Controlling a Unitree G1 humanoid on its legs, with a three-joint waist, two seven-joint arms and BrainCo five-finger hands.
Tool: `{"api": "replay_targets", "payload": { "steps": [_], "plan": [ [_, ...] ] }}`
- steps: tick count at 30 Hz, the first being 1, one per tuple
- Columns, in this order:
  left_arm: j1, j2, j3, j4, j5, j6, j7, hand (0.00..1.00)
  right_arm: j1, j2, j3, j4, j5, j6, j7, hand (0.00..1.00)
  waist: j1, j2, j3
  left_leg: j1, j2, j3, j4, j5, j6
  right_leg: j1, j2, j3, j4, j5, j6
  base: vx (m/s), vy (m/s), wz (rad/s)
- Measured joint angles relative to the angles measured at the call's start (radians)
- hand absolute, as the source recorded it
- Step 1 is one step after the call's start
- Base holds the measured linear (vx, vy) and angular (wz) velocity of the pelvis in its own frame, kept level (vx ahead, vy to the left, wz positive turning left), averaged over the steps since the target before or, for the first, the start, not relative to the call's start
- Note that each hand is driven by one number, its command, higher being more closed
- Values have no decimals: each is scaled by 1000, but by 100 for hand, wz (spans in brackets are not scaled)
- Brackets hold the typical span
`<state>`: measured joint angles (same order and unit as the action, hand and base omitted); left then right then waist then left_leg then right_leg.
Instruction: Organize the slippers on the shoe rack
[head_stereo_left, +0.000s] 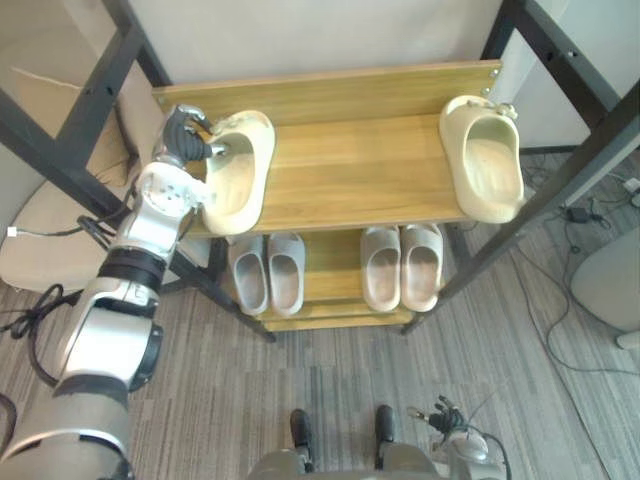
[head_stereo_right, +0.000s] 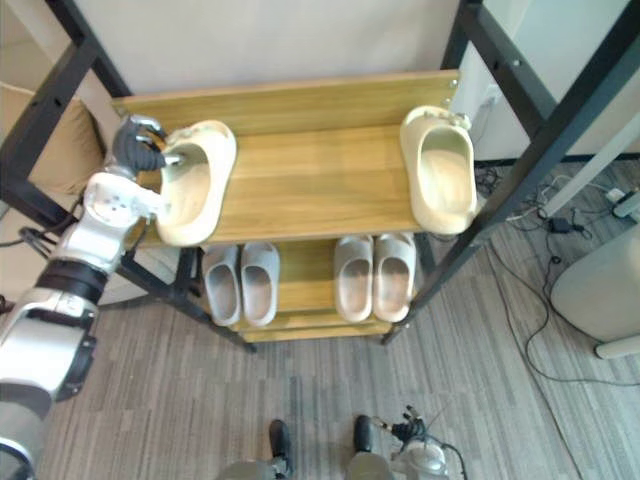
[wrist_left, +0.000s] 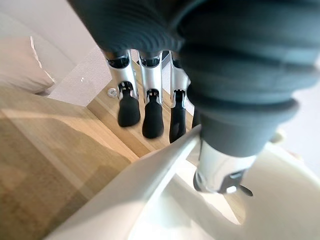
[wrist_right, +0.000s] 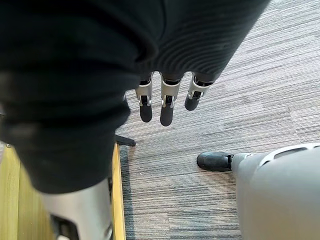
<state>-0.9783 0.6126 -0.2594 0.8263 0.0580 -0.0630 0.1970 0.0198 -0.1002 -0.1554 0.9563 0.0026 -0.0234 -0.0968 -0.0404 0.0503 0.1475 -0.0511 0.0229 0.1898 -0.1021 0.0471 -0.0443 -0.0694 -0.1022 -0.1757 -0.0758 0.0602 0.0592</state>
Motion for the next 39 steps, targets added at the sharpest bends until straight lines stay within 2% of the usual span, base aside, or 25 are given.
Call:
{"api": "replay_targets", "payload": {
  "steps": [7,14,20,25,31,36,39],
  "plan": [
    [0,-26,0,0,-2,14,17,100,2,22,-1,1,0,0,0,0,-2,-2,1,13,-3,6,0,0,1,10,-3,1,-1,4,0,-1,1,0],
    [-13,-87,-19,-12,-3,13,38,100,9,22,-3,1,0,-1,-1,0,-24,-3,2,18,-4,11,0,0,1,17,-5,1,-12,10,2,-6,2,-2],
    [-58,-127,-62,-12,-22,12,37,100,3,19,-12,0,1,-1,-2,0,-38,11,13,16,-4,11,0,0,1,14,-5,1,-12,10,2,0,0,0],
    [-93,-137,-84,-12,-24,7,36,100,-11,15,-20,-1,9,-5,-2,0,-49,30,36,15,-3,16,0,0,0,10,-3,8,-12,11,2,0,0,-3],
    [-132,-155,-84,-12,-33,1,35,100,-14,11,-20,-1,19,-6,-3,0,-51,32,37,-18,-7,19,0,4,6,-19,-6,26,-12,22,5,0,-1,-2],
    [-162,-163,-84,-10,-44,3,35,100,-25,13,-20,-1,33,-7,-4,0,-73,31,38,-38,-18,26,0,7,12,-49,-22,49,-12,35,16,-19,30,-7],
    [-181,-170,-84,-10,-46,3,35,100,-29,14,-20,-1,41,-7,-5,0,-76,29,43,-43,-22,35,0,9,15,-57,-24,56,-12,41,17,-9,23,-9]
  ]
}}
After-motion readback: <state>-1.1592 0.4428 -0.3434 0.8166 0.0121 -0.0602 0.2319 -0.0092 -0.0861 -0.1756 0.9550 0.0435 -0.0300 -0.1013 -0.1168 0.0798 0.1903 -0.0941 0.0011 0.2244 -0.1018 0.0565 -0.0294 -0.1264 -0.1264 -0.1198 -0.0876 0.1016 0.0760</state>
